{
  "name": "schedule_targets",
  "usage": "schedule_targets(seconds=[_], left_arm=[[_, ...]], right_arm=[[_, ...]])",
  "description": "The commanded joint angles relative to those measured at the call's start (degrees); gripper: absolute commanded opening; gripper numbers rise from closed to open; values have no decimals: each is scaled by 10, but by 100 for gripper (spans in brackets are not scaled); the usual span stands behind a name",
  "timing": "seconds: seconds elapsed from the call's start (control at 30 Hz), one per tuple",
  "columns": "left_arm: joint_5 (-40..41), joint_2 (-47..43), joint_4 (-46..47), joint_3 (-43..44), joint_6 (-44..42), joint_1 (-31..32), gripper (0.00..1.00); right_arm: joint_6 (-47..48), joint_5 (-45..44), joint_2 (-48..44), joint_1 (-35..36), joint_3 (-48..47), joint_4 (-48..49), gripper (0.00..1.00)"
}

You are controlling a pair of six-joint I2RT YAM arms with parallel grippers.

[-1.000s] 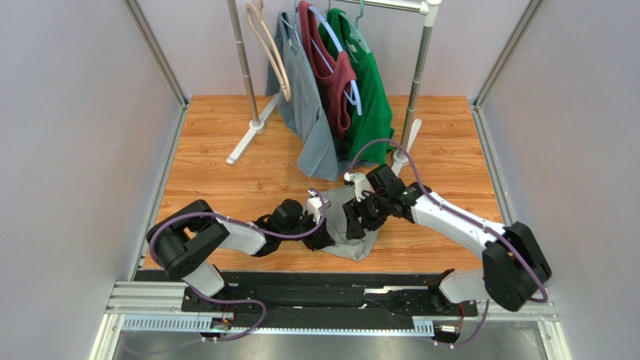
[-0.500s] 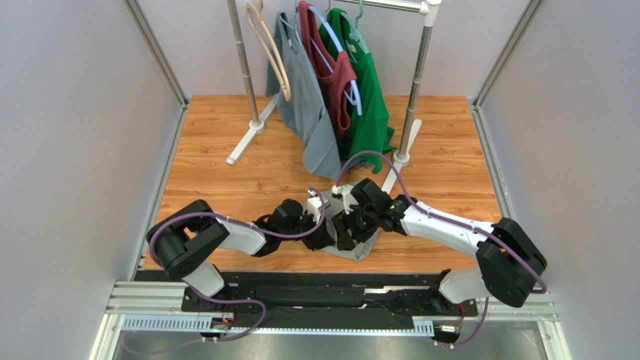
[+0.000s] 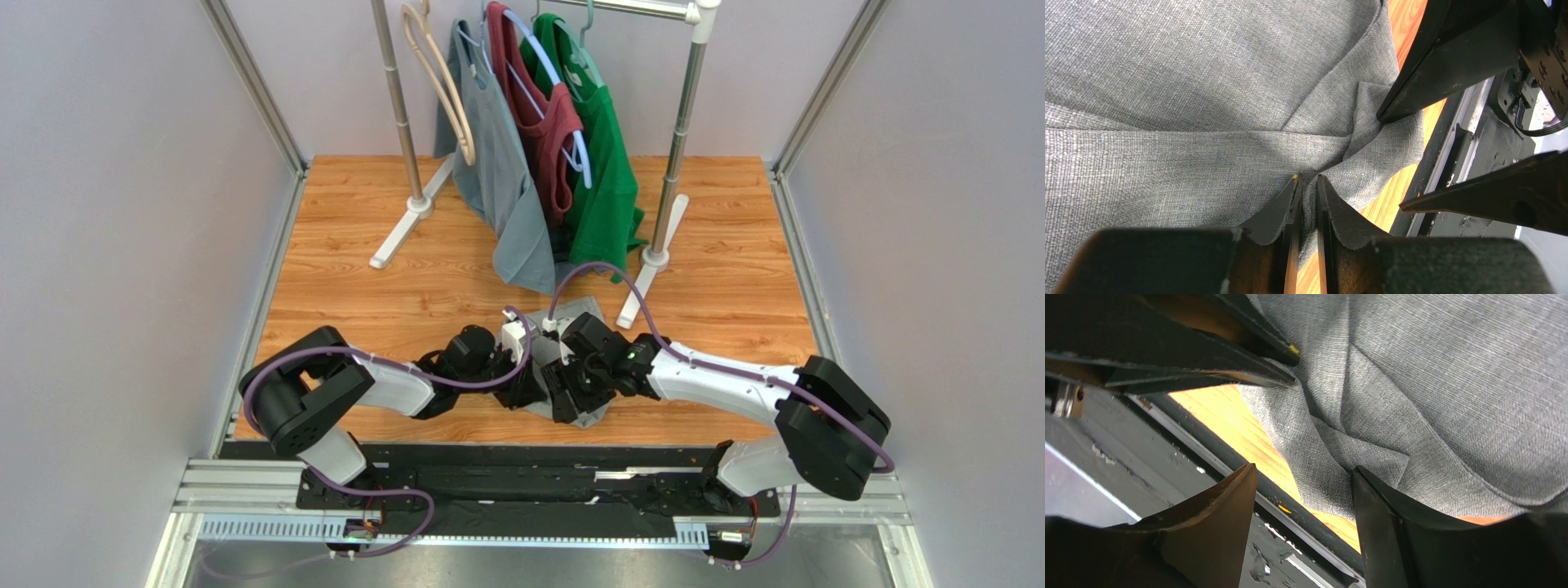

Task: Fold the napkin, place the utensils inside, and roll it up
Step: Roll the napkin at the center of the board.

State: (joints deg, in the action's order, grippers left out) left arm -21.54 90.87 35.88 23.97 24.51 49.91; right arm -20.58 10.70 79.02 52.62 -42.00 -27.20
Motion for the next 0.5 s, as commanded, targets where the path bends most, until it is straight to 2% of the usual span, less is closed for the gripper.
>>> schedule_targets(seconds=[0.0,0.13,0.23,0.47], left_arm=[[20,22,-95,-16,-6,7,21],[21,26,-96,-15,-4,7,21],[21,28,-96,-15,-4,7,21],[19,36,-96,-9,-3,7,20]], right_arm=[[-76,-45,-5,20,5,-48,60],[-118,-82,-12,34,-2,-79,54],[-124,-125,-23,46,-12,-109,54],[-141,-142,-41,64,-25,-134,53]])
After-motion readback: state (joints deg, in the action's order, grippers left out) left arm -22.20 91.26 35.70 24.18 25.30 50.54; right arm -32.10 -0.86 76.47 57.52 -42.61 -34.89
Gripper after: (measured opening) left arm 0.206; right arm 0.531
